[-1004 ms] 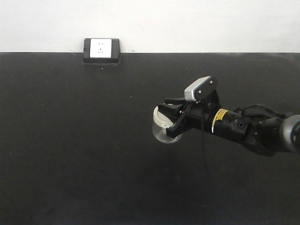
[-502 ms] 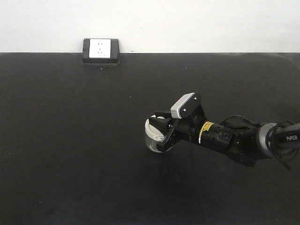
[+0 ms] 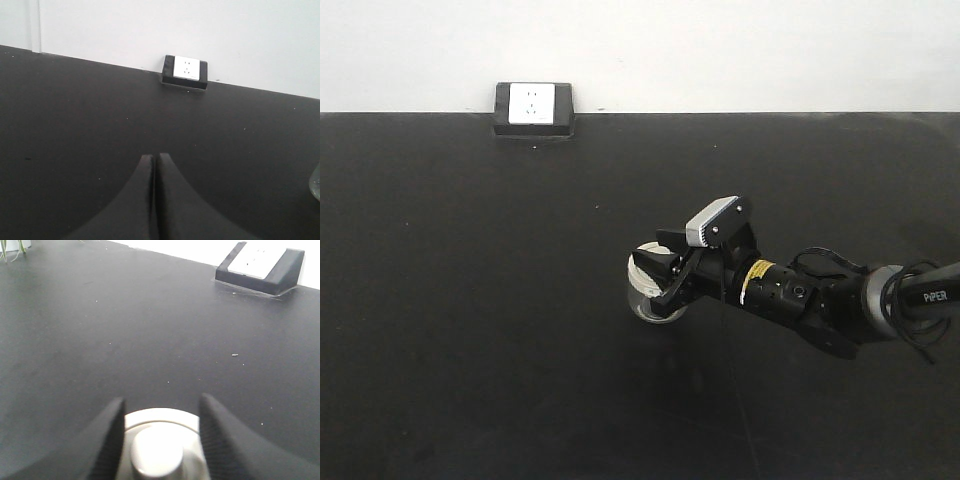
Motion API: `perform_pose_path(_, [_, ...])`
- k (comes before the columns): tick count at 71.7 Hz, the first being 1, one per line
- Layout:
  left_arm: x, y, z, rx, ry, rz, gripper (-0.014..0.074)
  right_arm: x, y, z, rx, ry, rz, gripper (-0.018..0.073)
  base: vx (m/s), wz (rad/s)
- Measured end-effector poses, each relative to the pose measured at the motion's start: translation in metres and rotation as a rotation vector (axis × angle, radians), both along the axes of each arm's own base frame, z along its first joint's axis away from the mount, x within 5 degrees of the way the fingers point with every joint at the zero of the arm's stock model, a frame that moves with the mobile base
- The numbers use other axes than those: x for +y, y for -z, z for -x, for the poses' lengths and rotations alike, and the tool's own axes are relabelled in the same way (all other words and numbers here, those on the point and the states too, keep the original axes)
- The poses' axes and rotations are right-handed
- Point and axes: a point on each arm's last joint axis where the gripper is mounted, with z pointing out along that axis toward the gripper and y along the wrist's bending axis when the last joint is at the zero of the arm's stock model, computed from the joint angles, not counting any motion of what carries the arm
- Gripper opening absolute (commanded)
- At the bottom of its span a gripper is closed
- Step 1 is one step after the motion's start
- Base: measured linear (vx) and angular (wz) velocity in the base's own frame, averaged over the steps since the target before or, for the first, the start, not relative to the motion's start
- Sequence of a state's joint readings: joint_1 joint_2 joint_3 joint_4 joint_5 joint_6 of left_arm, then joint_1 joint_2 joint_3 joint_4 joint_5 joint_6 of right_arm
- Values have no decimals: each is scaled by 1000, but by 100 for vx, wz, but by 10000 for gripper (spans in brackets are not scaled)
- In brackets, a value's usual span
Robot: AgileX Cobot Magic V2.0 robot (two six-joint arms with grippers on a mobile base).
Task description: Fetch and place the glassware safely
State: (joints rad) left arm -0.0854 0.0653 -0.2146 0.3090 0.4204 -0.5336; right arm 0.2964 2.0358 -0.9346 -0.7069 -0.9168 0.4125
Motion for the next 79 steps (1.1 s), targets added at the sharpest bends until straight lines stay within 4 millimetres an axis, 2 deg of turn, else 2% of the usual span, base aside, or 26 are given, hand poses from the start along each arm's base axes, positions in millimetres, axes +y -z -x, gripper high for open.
perform_pose_path(7, [0, 0, 0, 0, 0, 0, -7, 0, -8, 0, 3, 7, -20, 427, 0, 0])
perform_pose_path(15, [0, 0, 0, 0, 0, 0, -7, -1, -29, 2, -27, 13, -53, 427, 0, 0])
perform_pose_path(34, [0, 0, 0, 0, 0, 0, -7, -11, -109, 21, -94, 61, -64, 425, 0, 0])
perform_pose_path(42, [0, 0, 0, 0, 0, 0, -7, -21, -144, 36, -113, 118, -29, 425, 0, 0])
perform_pose_path(52, [0, 0, 0, 0, 0, 0, -7, -37, -178, 62, -143, 193, 35, 425, 0, 0])
perform_pose_path(65, [0, 0, 0, 0, 0, 0, -7, -60, -191, 101, -165, 253, 25, 425, 0, 0])
perform_pose_path(79, [0, 0, 0, 0, 0, 0, -7, -105, -185, 136, -135, 420, -33, 425, 0, 0])
